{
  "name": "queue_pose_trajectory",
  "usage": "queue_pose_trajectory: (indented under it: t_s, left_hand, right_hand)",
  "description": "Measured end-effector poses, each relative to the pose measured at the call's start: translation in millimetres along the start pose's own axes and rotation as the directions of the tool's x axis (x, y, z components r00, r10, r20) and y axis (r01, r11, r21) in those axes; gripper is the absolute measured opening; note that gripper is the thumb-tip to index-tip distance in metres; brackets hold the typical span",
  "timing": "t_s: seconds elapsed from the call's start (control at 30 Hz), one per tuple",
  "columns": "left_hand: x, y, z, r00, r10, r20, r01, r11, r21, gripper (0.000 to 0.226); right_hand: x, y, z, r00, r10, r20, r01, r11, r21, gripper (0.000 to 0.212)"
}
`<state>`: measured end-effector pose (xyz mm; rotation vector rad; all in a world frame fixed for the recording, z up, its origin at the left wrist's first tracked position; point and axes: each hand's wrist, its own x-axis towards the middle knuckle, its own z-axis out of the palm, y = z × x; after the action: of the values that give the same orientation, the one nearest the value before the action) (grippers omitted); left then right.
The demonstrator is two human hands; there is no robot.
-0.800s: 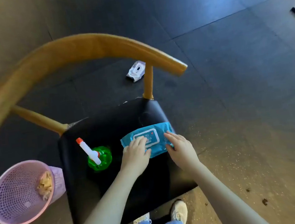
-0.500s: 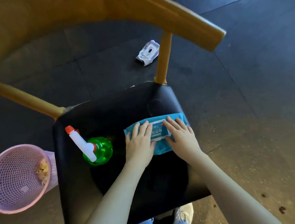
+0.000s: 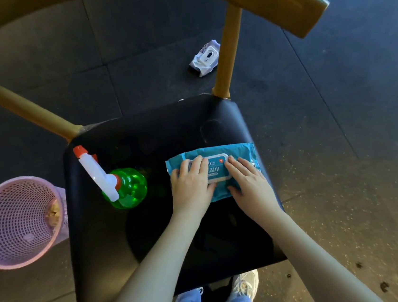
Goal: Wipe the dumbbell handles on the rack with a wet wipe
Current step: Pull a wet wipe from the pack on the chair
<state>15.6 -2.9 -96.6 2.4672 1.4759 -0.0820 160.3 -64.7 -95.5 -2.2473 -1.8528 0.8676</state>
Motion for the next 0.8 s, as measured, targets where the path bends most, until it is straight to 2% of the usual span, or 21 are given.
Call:
queue_pose_trajectory:
  t_s: [0.2, 0.37, 0.47, 0.57, 0.6, 0.67, 0.7, 0.8]
  left_hand:
    - [5.0, -6.0, -3.0, 0.998, 0.062, 0.027, -0.064, 0.996, 0.068, 0.062]
    - [16.3, -15.8, -14.5, 0.988, 0.099, 0.122, -0.098, 0.995, -0.016, 0.056]
    - [32.4, -20.0, -27.9, 0.987, 0.046, 0.154, -0.02, 0.986, -0.164, 0.043]
    - [55.4, -21.1, -36.3, 0.999, -0.031, 0.026, 0.035, 0.984, -0.175, 0.033]
    - [62.6, -21.9, -37.7, 0.997, -0.074, -0.014, 0.071, 0.986, -0.148, 0.027]
    - [72.8, -22.2, -37.6, 0.992, -0.111, -0.059, 0.108, 0.993, -0.052, 0.031]
    - [74.7, -21.9, -37.2, 0.994, -0.076, -0.08, 0.077, 0.997, 0.015, 0.035]
    - [71.2, -25.0, -27.2, 0.975, 0.159, -0.154, -0.136, 0.98, 0.148, 0.035]
  right_hand:
    - [-2.5, 3.5, -0.4, 1.0, -0.006, 0.007, 0.006, 1.0, -0.026, 0.066]
    - [-5.3, 2.7, -4.3, 1.0, -0.007, -0.013, 0.006, 0.998, -0.061, 0.067]
    - [-6.9, 0.7, -6.4, 1.0, -0.009, 0.01, 0.01, 0.993, -0.121, 0.064]
    - [-5.6, 0.8, -10.9, 0.998, 0.0, 0.059, 0.011, 0.983, -0.182, 0.063]
    - [-5.0, 0.8, -12.9, 0.997, 0.001, 0.076, 0.014, 0.981, -0.192, 0.063]
    - [-4.4, 0.2, -16.9, 0.996, -0.002, 0.094, 0.021, 0.981, -0.194, 0.061]
    - [-4.0, -0.3, -18.8, 0.996, -0.006, 0.094, 0.024, 0.982, -0.188, 0.06]
    - [-3.5, -0.3, -21.1, 0.995, -0.004, 0.1, 0.023, 0.982, -0.187, 0.059]
